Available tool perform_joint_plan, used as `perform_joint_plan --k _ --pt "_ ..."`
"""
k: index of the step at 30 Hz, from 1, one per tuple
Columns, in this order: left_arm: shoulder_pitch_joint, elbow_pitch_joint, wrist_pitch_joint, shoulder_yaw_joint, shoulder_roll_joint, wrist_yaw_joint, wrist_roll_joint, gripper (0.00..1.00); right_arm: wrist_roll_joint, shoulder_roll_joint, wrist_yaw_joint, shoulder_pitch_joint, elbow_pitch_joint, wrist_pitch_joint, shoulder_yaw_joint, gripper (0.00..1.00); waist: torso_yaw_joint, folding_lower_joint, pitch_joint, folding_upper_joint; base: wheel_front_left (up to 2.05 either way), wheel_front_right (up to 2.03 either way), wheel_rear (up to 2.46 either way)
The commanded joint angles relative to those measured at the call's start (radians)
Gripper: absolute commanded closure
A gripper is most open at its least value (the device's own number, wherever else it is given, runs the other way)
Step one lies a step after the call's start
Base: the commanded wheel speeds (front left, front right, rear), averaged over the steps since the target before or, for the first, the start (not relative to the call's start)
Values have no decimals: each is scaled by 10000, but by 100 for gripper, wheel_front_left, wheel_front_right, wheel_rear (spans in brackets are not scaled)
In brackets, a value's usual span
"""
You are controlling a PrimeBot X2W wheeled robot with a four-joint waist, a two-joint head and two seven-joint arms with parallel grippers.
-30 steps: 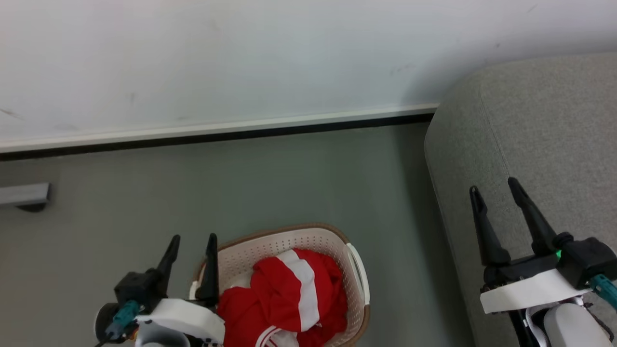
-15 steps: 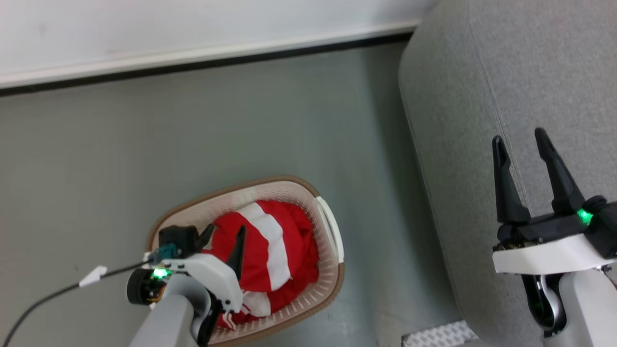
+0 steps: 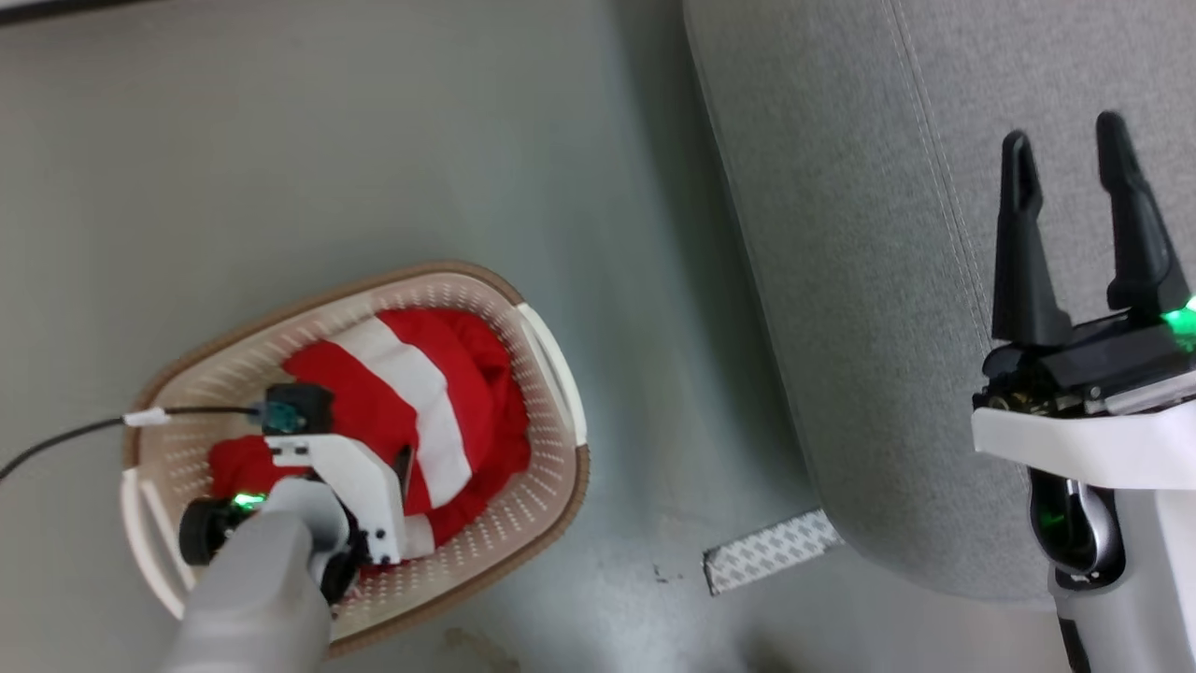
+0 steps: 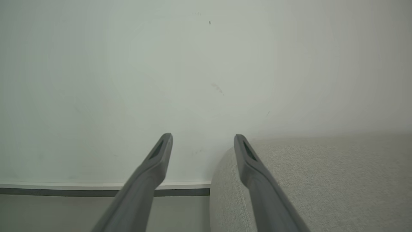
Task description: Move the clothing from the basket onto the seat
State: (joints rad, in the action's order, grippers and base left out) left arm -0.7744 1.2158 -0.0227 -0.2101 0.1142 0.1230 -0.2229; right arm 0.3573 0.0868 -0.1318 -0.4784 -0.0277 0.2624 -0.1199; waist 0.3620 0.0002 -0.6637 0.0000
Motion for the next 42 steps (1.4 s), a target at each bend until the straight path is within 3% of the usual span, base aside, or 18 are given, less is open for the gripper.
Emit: perform_joint_plan --k 1,9,16,17,19,29,42 --pt "-216 92 -99 75 104 40 -309 0 65 -78 21 -195 -158 33 51 0 527 -2 -621 0 0 0 0" --pt "-1156 529 -1128 -204 772 -235 45 0 333 -300 21 -444 -725 34 94 0 1143 -2 -1701 0 0 0 0" --pt "-1808 656 -2041 -754 692 -449 410 0 237 -363 21 -339 -851 34 139 0 1043 -2 -2174 0 0 0 0" --pt "-1854 671 -2172 -812 675 -517 459 20 218 -367 21 -315 -858 34 148 0 1028 -2 -2205 0 0 0 0" --pt "-1950 688 -2295 -917 662 -625 564 100 258 -368 21 -282 -877 34 174 0 999 -2 -2256 0 0 0 0" --pt "-1733 714 -1503 -959 804 -535 292 100 378 -370 21 -617 -603 34 -21 0 1125 -2 -1669 0 0 0 0" --pt "-341 678 617 -1052 -172 34 -422 100 -374 -33 21 287 95 34 -30 0 78 -2 1668 0 0 0 0"
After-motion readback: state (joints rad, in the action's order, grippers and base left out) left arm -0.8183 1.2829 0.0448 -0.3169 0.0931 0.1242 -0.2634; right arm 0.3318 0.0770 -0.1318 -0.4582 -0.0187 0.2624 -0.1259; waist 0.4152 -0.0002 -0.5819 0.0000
